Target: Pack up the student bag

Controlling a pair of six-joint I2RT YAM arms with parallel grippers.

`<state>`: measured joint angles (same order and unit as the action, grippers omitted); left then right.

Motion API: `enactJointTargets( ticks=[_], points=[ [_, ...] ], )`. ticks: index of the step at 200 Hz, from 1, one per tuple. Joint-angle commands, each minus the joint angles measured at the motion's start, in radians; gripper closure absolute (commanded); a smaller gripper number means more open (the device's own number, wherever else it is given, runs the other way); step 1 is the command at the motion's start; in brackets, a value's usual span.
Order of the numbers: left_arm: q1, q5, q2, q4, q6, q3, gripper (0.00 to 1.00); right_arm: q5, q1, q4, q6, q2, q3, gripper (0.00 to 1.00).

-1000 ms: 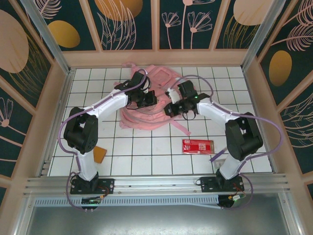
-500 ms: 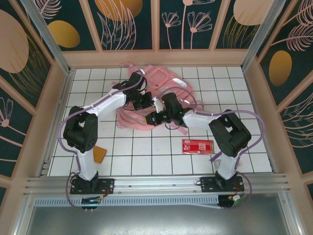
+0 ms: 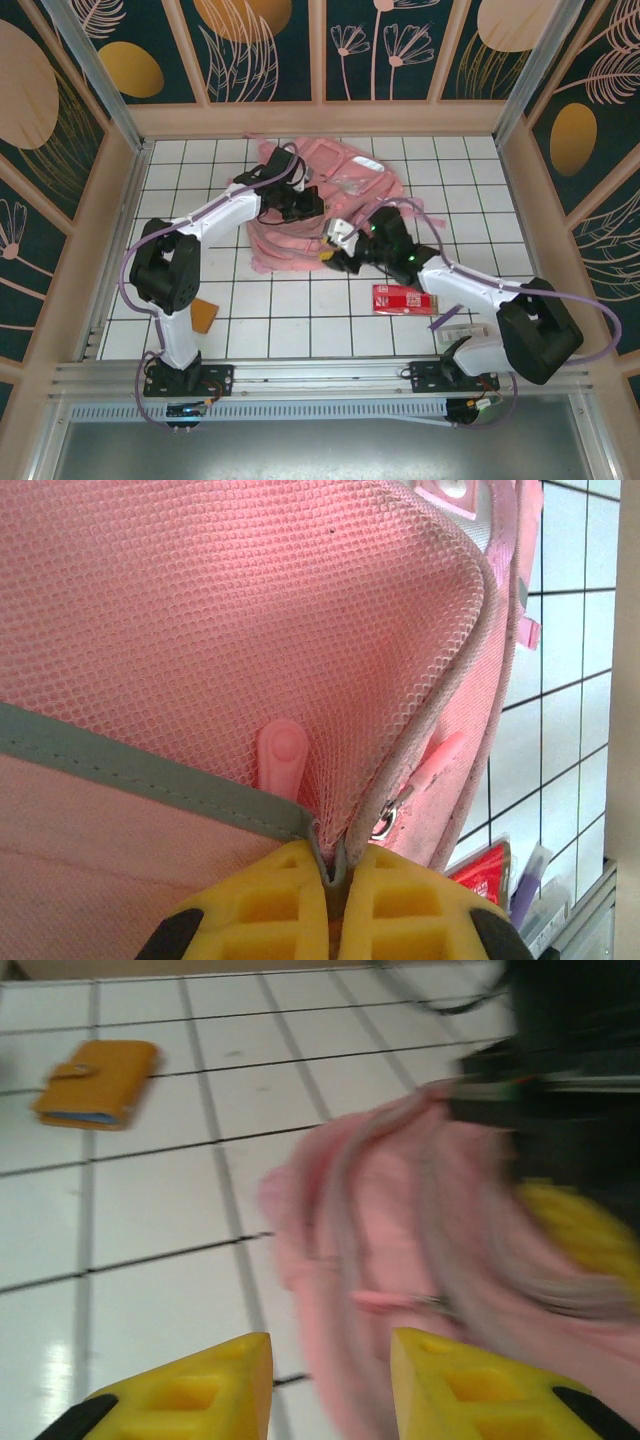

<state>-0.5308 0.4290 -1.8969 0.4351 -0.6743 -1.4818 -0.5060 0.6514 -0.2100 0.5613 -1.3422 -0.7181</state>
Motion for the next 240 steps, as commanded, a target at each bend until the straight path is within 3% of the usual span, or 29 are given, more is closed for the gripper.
enactJointTargets(
  ticks=[1, 20, 71, 121, 166, 183, 200, 221, 240],
  points=[
    [0.001, 0.010, -0.009, -0.076, -0.018, -0.004, 1.00, -0.070, -0.095, 0.115, 0.250, 0.000, -0.053, 0.63],
    [0.002, 0.024, -0.017, -0.076, -0.012, -0.008, 1.00, -0.086, -0.140, 0.142, 0.322, 0.007, -0.064, 0.63],
    [0.001, 0.059, -0.016, -0.069, 0.016, -0.007, 1.00, -0.072, -0.218, -0.067, 0.380, -0.038, -0.027, 0.58],
    [0.002, 0.086, -0.019, -0.056, 0.025, -0.007, 1.00, -0.011, -0.172, -0.225, 0.488, -0.170, -0.041, 0.51],
    [0.001, 0.103, -0.032, -0.052, 0.028, -0.008, 1.00, 0.105, -0.117, -0.287, 0.577, -0.304, -0.072, 0.51],
    [0.001, 0.121, -0.039, -0.062, 0.022, -0.010, 1.00, 0.184, -0.101, -0.357, 0.602, -0.346, -0.067, 0.59],
    [0.002, 0.139, -0.036, -0.056, 0.037, -0.025, 1.00, 0.217, -0.090, -0.499, 0.554, -0.355, -0.033, 0.88],
    [0.010, 0.123, 0.009, 0.001, 0.124, -0.047, 0.60, 0.109, -0.124, -0.490, 0.472, -0.319, -0.027, 1.00],
    [0.021, 0.069, 0.092, 0.021, 0.192, 0.003, 0.43, 0.003, -0.174, -0.457, 0.395, -0.299, -0.028, 1.00]
  ],
)
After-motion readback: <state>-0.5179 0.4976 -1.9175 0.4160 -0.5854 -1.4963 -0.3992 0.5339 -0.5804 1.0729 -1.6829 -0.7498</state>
